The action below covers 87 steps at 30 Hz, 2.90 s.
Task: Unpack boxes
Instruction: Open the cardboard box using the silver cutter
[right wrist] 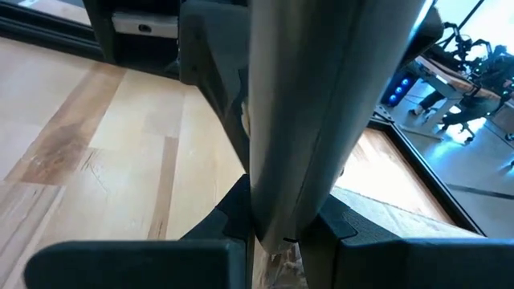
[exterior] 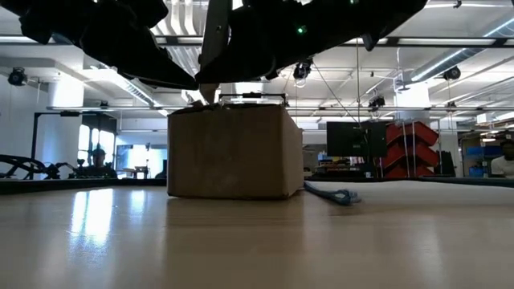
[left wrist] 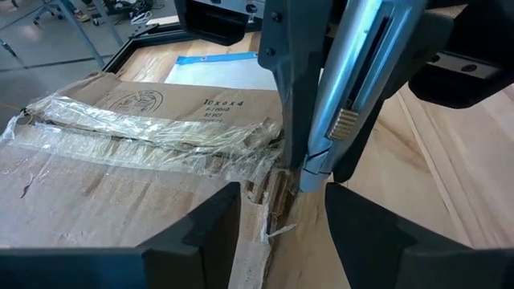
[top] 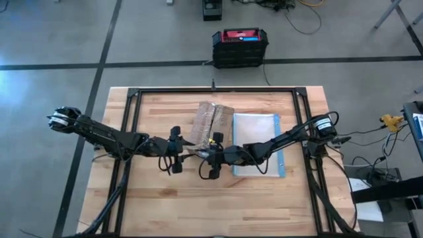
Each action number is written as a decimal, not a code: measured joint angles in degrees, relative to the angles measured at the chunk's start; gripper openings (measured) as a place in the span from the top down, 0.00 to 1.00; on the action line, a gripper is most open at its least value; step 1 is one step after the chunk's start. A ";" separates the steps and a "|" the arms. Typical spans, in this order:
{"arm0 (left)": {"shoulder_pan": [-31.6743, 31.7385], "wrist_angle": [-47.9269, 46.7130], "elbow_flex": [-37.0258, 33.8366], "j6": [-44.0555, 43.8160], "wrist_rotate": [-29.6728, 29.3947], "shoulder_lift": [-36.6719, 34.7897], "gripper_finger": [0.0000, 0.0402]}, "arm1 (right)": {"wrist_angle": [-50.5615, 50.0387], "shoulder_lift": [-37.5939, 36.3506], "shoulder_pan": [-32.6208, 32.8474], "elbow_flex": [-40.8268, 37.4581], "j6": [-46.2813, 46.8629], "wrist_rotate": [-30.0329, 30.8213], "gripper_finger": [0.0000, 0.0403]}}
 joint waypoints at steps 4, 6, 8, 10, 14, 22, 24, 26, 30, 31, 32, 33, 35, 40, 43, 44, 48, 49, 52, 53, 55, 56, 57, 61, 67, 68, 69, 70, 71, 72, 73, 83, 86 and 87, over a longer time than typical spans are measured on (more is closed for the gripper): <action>-0.01 0.00 0.00 0.00 0.00 0.00 0.60 | 0.06 0.00 0.03 -0.02 0.39 0.01 0.90; 0.01 0.01 0.00 0.02 0.00 0.00 0.61 | 0.04 0.00 0.05 -0.02 0.39 0.00 0.90; 0.02 0.00 0.00 0.00 0.00 0.00 0.61 | 0.08 0.00 0.05 -0.02 0.39 0.02 0.90; 0.01 0.00 0.00 0.00 0.00 0.02 0.62 | 0.12 0.00 0.03 -0.02 0.31 0.01 0.90; 0.02 0.00 0.00 0.00 0.00 0.00 0.62 | 0.23 0.00 0.03 -0.02 0.04 0.02 0.90; 0.01 0.00 0.00 0.02 0.00 0.00 0.62 | 0.19 0.00 0.05 0.00 0.35 1.31 0.90; 0.02 0.01 0.00 0.00 0.00 0.01 0.62 | 0.19 0.00 0.05 0.00 0.37 1.53 0.90; 0.02 0.02 0.00 0.00 -0.01 0.00 0.62 | 0.19 0.00 0.05 0.00 0.37 1.51 0.90; 0.00 0.00 0.00 0.00 0.00 0.00 0.62 | 0.23 0.00 0.16 0.09 0.01 1.51 0.90; 0.01 0.02 0.00 0.00 0.00 0.00 0.62 | 0.23 0.00 0.16 0.16 -0.09 1.51 0.90; 0.01 0.00 0.00 0.02 -0.02 0.00 0.62 | 0.28 0.00 0.16 0.17 -0.08 1.51 0.90; 0.02 0.00 0.00 0.00 0.00 0.00 0.61 | 0.27 0.00 0.16 0.17 -0.07 1.51 0.90; -0.01 0.01 0.00 0.01 0.00 0.00 0.61 | 0.21 0.00 0.16 0.17 -0.07 1.51 0.90; 0.02 0.00 0.00 0.00 -0.01 0.00 0.59 | 0.23 -0.02 0.16 0.17 -0.06 1.49 0.90; 0.00 0.00 0.00 0.00 -0.01 0.00 0.57 | 0.25 -0.02 0.16 0.17 0.38 1.49 0.90; 0.02 0.00 0.00 0.01 0.00 0.00 0.57 | 0.25 -0.02 0.16 0.17 0.46 1.49 0.90; 0.02 0.00 0.00 0.02 0.00 0.00 0.56 | 0.23 -0.02 0.16 0.17 0.69 1.49 0.90; -0.01 0.00 0.00 0.00 0.00 0.00 0.56 | 0.23 -0.02 0.16 0.17 0.73 1.49 0.90; 0.00 0.01 0.00 0.01 -0.01 0.00 0.55 | 0.19 -0.09 0.16 0.17 0.74 1.46 0.90; 0.01 0.02 0.00 0.02 0.00 0.02 0.55 | 0.25 -0.11 0.16 0.17 0.76 1.46 0.90; -0.01 0.02 0.00 0.00 0.00 0.00 0.55 | 0.21 -0.35 0.16 0.17 0.76 1.46 0.90; 0.00 0.00 0.00 0.02 0.00 0.00 0.55 | 0.23 -0.49 0.28 0.17 0.82 1.46 0.90; 0.00 0.01 0.00 0.00 0.00 0.00 0.55 | 0.23 -0.63 0.36 0.17 0.83 1.48 0.90; 0.02 0.01 0.00 0.01 0.00 0.00 0.56 | 0.25 -0.95 0.82 0.26 0.57 1.37 0.90; 0.02 0.28 0.00 -0.55 -0.01 0.00 0.59 | 0.21 -1.09 0.73 0.26 0.96 1.03 0.90; 0.02 0.35 0.00 -1.25 0.00 0.00 0.60 | 0.24 -1.12 0.72 0.26 1.00 1.05 0.90; 0.02 0.37 0.00 -2.14 0.00 0.00 0.60 | 0.23 -1.17 0.77 0.26 1.02 1.04 0.90; 0.01 0.37 0.00 -2.79 0.00 0.01 0.60 | 0.24 -1.20 0.84 0.26 1.18 1.02 0.90; 0.02 0.37 0.00 -3.16 0.02 0.02 0.61 | 0.23 -1.20 0.94 0.26 1.56 1.03 0.90; 0.02 0.37 0.00 -3.19 0.00 0.00 0.61 | 0.23 -1.20 0.97 0.26 1.58 1.03 0.90; 0.02 0.48 0.00 -3.19 0.00 0.00 0.61 | 0.23 -1.20 1.06 0.26 1.62 1.03 0.90; 0.02 0.14 0.00 -7.27 0.06 0.02 0.62 | 0.23 -1.20 1.14 0.26 1.90 1.05 0.90; 0.02 0.32 0.00 -7.28 0.04 0.02 0.61 | 0.23 -1.20 1.14 0.26 1.90 1.04 0.90; 0.20 0.34 0.00 -7.20 -0.05 0.02 0.61 | 0.23 -1.20 1.14 0.26 1.90 1.04 0.90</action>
